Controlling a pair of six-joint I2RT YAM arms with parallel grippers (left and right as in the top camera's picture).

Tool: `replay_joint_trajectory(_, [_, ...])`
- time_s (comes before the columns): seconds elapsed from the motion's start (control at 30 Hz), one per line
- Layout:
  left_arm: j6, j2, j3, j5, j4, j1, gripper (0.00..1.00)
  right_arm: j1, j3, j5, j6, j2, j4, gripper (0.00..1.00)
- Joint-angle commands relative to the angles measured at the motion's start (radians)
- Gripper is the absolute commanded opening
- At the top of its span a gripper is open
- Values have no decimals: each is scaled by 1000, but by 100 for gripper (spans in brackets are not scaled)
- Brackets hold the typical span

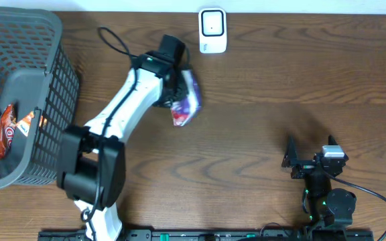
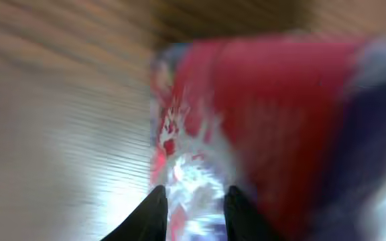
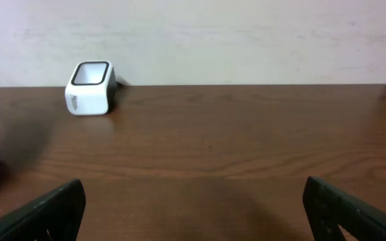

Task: Scan the item barcode
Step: 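Lift the purple pack out and carry it toward the white scanner, then hold the purple pack under the scanner, turning it to face it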

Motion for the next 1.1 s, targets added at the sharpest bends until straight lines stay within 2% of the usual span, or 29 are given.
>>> replay_joint_trajectory(0.0, [161,-16,6,182,38,-50,29,-5,-2,-2,7,-4,-4,99])
replay_joint_trajectory(0.2, [297,-100,8,302,45,-113,36,-5,-2,-2,7,-4,-4,99])
replay_joint_trajectory(0.3, [296,-154,8,279,50,-96,39,-5,-2,-2,7,-4,-4,99])
replay_joint_trajectory(0.37, [295,-198,8,188,49,-69,40,-5,-2,-2,7,-4,-4,99])
replay_joint_trajectory(0.4, [284,-213,8,119,48,-54,43,-5,-2,-2,7,-4,-4,99])
replay_joint_trajectory(0.47, [233,-221,8,29,40,-35,56,-5,-2,-2,7,-4,-4,99])
replay_joint_trajectory(0.5, [164,-216,6,-28,25,-23,57,-5,-2,-2,7,-4,-4,99])
replay_joint_trajectory(0.57, [93,-190,-7,-74,23,-20,65,-5,-2,-2,7,-4,-4,99])
replay_joint_trajectory(0.7, [-8,-96,-10,-90,39,-20,65,-5,-2,-2,7,-4,-4,99])
replay_joint_trajectory(0.97, [-23,110,-10,99,99,-28,65,-5,-2,-2,7,-4,-4,99])
replay_joint_trajectory(1.03, [56,153,-10,203,114,-28,64,-5,-2,-2,7,-4,-4,99])
replay_joint_trajectory(1.07, [139,167,-10,284,130,-28,64,-5,-2,-2,7,-4,-4,99])
